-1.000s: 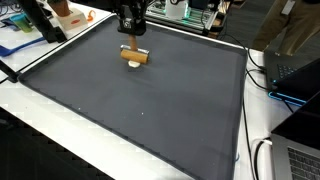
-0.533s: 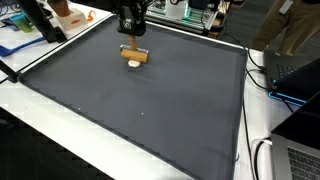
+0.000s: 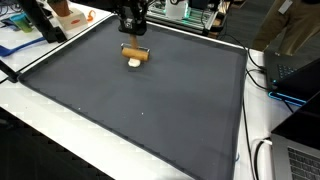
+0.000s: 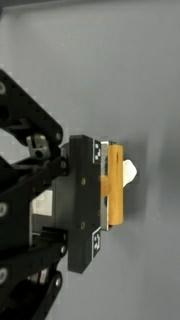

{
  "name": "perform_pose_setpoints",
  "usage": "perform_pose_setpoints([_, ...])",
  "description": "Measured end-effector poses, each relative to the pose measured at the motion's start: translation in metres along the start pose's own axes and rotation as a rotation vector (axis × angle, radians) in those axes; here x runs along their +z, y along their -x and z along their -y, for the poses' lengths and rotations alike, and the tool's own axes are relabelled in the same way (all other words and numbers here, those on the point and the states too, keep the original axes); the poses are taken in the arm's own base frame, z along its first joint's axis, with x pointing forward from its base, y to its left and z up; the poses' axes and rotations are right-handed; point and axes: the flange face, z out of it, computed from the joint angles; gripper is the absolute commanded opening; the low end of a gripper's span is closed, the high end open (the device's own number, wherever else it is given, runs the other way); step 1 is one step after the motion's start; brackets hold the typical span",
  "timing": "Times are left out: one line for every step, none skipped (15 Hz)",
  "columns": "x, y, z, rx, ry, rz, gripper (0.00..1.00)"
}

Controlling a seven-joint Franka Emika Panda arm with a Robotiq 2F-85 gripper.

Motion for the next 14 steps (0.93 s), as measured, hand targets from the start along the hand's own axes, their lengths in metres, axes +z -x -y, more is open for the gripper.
perform_pose_setpoints([0.0,0.0,0.0,0.0,0.0,0.006,0.22])
perform_pose_setpoints([0.0,-0.001,0.0,0.001,-0.001,0.014,0.22])
perform_pose_setpoints([0.0,-0.001,-0.001,0.001,-0.001,0.022,0.22])
perform_pose_setpoints([0.001,-0.002,-0.001,0.002,-0.002,0.033,0.22])
perform_pose_setpoints([0.001,-0.002,-0.002,0.003,-0.002,0.046,0.22])
perform_pose_setpoints([0.002,-0.002,-0.003,0.005,-0.003,0.058,0.22])
perform_pose_setpoints([0.003,-0.001,-0.004,0.006,-0.004,0.072,0.22])
perform_pose_setpoints([0.004,-0.001,-0.004,0.007,-0.005,0.088,0.22])
perform_pose_setpoints([0.007,0.001,-0.005,0.009,-0.006,0.108,0.22])
perform_pose_setpoints([0.012,0.003,-0.006,0.011,-0.009,0.132,0.22])
perform_pose_setpoints([0.019,0.004,-0.007,0.013,-0.011,0.151,0.22])
perform_pose_setpoints([0.018,0.003,-0.008,0.019,-0.016,0.157,0.22])
perform_pose_setpoints([0.018,0.003,-0.011,0.028,-0.021,0.156,0.22])
perform_pose_setpoints([0.017,0.004,-0.016,0.039,-0.026,0.152,0.22])
